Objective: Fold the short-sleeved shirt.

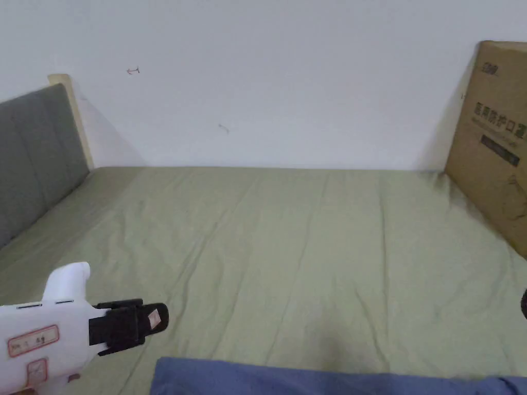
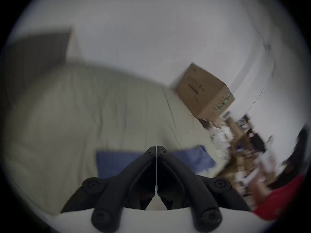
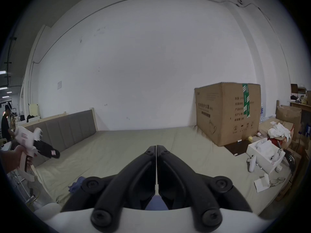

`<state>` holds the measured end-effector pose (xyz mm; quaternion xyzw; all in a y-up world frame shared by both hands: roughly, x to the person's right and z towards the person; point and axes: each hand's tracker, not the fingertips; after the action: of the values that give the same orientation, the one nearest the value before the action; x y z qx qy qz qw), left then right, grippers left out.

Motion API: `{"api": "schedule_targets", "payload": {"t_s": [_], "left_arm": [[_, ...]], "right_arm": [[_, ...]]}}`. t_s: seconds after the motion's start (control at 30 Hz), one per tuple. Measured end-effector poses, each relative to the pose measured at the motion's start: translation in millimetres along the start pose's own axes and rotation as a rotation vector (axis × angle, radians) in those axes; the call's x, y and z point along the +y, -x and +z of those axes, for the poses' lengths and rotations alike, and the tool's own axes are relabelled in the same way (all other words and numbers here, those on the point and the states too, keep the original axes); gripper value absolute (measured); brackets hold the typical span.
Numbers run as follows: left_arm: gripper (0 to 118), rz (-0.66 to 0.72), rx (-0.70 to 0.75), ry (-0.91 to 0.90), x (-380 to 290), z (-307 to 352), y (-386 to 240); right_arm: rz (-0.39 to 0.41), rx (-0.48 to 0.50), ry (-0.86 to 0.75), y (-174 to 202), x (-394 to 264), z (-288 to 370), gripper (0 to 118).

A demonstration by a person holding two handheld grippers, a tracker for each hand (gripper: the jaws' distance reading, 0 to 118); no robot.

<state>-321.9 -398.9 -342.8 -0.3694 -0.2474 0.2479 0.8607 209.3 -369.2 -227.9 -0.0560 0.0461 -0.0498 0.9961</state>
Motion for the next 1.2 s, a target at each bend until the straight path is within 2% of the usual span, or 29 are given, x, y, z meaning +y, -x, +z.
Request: {"api": "schedule_targets", "payload": {"t_s": [0.07,0.1,0.13,0.17,0.2,0.27,0.37,0.5,0.6,0.67,0.7,0.73,0.77,0.8,0.87,0.93,1.0,1.13,1.2], "left_arm": [[2,0.148,-0.074,0.077,-2.7,-8.8,42.4],[14,0.192,-0.08,0.088,-7.2,-13.5,63.1],[40,0.232,-0.055,0.104,-10.2,-17.9,81.1],[89,0.26,-0.029,0.108,-16.9,-23.5,100.6],[116,0.285,-0.014,0.121,-21.7,-30.4,115.3],[113,0.316,-0.036,0.126,-32.0,-36.4,140.0],[118,0.452,-0.144,0.113,-43.3,-56.3,180.4],[118,0.637,-0.352,0.193,-67.5,-87.2,205.8],[117,0.621,-0.556,0.122,-67.1,-101.5,214.9],[116,0.648,-0.553,0.193,-65.6,-125.4,205.4],[115,0.605,-0.497,0.222,-63.9,-136.0,199.5],[104,0.543,-0.432,0.224,-62.1,-142.7,192.7],[61,0.463,-0.291,0.243,-62.0,-152.3,187.1],[8,0.366,-0.068,0.297,-66.2,-167.6,180.6],[6,0.462,-0.229,0.2,-72.4,-160.8,172.5],[6,0.393,-0.128,0.238,-66.0,-161.8,158.8],[6,0.256,-0.031,0.229,-63.2,-147.6,145.1],[6,0.101,0.018,0.186,-43.3,-88.0,112.5],[6,-0.076,0.271,0.157,-35.1,-62.2,89.9]], "right_arm": [[0.002,0.006,0.055,0.1,-5.5,-6.1,1],[0.006,0.006,0.084,2.0,-8.3,-8.8,1],[0.007,0.005,0.102,4.4,-10.7,-11.0,1],[0.009,0.006,0.119,7.3,-13.0,-13.1,0],[0.009,0.007,0.132,9.9,-15.2,-16.3,1],[0.012,0.016,0.161,16.8,-17.2,-21.2,1],[0.03,0.028,0.2,26.7,-19.0,-29.7,1],[0.057,0.066,0.233,41.1,-18.3,-37.6,1],[0.076,0.076,0.256,52.4,-18.8,-43.7,1],[0.079,0.082,0.271,58.6,-20.2,-48.1,1],[0.074,0.09,0.281,61.1,-21.1,-50.6,1],[0.068,0.095,0.286,63.6,-22.1,-52.9,1],[0.063,0.099,0.29,65.9,-23.3,-54.7,1],[0.059,0.101,0.294,68.0,-24.5,-56.1,1],[0.045,0.105,0.305,70.0,-25.8,-57.8,1],[0.029,0.111,0.315,69.5,-26.3,-57.8,1],[0.019,0.116,0.322,65.8,-25.8,-57.7,1],[-0.029,0.111,0.316,52.8,-25.4,-54.2,1],[-0.067,0.107,0.3,45.1,-27.1,-49.8,1]]}}
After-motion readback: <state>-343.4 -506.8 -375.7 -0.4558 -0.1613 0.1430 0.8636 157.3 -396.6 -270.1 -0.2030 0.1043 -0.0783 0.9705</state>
